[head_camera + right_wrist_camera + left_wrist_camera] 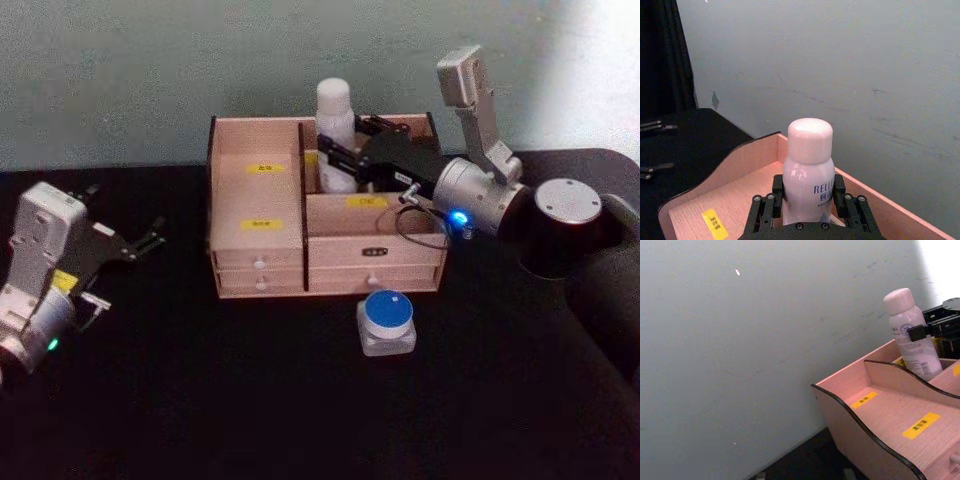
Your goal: Pick up the facial cleanser and watermelon frost from the table and place them into the tiered storage box.
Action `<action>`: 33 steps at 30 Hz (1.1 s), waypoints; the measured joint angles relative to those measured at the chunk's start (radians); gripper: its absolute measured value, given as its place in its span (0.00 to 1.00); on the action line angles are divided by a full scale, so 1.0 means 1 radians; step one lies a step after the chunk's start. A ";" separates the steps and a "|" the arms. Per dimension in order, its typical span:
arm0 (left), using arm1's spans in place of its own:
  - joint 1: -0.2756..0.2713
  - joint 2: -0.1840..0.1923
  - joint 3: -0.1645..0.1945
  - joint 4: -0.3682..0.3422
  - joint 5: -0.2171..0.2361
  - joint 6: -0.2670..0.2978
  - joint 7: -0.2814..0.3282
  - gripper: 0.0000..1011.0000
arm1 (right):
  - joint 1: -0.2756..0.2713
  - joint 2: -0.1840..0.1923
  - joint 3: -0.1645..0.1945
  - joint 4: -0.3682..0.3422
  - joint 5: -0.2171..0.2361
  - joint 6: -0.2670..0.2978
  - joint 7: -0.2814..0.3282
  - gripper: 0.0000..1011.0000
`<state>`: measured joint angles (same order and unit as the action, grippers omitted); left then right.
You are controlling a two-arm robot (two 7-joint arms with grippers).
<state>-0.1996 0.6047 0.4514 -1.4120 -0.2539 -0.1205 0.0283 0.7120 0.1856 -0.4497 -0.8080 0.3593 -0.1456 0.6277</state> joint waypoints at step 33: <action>0.000 0.000 0.000 0.000 0.000 0.000 0.000 0.99 | -0.001 0.001 -0.001 -0.002 0.002 -0.001 0.001 0.99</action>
<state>-0.1995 0.6047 0.4514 -1.4120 -0.2539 -0.1205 0.0283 0.7106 0.1869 -0.4506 -0.8098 0.3608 -0.1465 0.6289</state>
